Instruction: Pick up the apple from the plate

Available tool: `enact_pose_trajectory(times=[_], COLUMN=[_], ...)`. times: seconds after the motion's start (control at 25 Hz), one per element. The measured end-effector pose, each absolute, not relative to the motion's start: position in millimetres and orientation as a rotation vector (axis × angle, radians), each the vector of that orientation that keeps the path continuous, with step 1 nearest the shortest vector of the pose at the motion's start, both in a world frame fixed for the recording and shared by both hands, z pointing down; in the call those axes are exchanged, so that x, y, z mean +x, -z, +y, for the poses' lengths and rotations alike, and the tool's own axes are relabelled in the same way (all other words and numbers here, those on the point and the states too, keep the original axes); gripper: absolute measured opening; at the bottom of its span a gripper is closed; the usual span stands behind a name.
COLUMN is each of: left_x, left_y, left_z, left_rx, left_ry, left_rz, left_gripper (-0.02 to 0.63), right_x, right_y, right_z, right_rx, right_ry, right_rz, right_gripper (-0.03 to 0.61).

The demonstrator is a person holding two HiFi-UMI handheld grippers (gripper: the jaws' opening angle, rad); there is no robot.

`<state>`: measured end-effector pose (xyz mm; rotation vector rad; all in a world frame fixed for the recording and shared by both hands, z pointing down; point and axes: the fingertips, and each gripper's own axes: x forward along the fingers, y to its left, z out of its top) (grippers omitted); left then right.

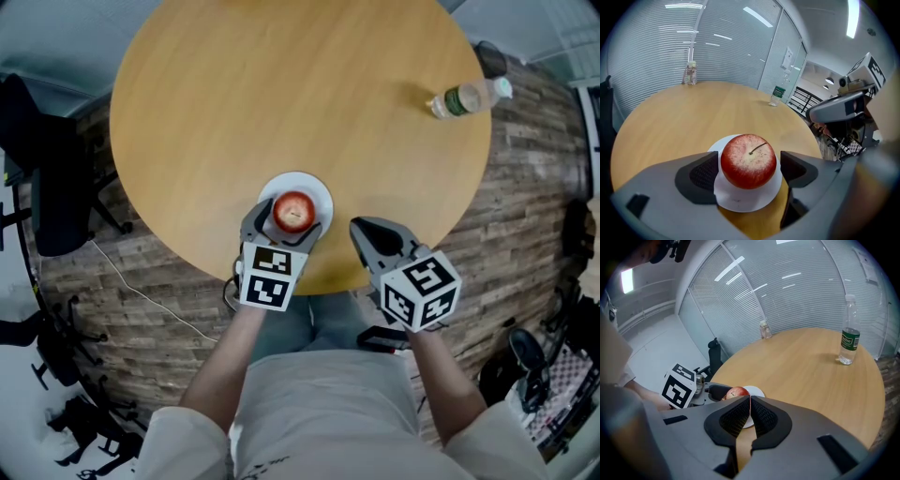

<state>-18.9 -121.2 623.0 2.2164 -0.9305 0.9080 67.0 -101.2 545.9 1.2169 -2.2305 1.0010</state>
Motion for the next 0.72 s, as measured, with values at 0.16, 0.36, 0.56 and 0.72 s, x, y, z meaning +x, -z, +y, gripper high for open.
enact_pose_trajectory(times=[0.16,0.36,0.56,0.72], left_x=[-15,-15,-13,-15], left_y=[-629,-635,-635,-629], left_z=[-124,-125,-126,-123], left_rx=[2.205,2.188,2.189,2.198], left_ry=[-0.928,-0.949,-0.932,-0.939], left_rz=[-0.936,-0.935,-0.929,-0.938], left_gripper=[0.414,0.399,0.397,0.397], right_x=[71,71,72,74], right_y=[-548,-548,-549,-543], right_z=[-100,-100,-101,-99], right_rx=[1.218,1.219,1.218,1.219], right_ry=[-1.007,-1.008,-1.004,-0.997], right_rz=[-2.224,-2.224,-2.229,-2.235], right_gripper=[0.031,0.031,0.031,0.031])
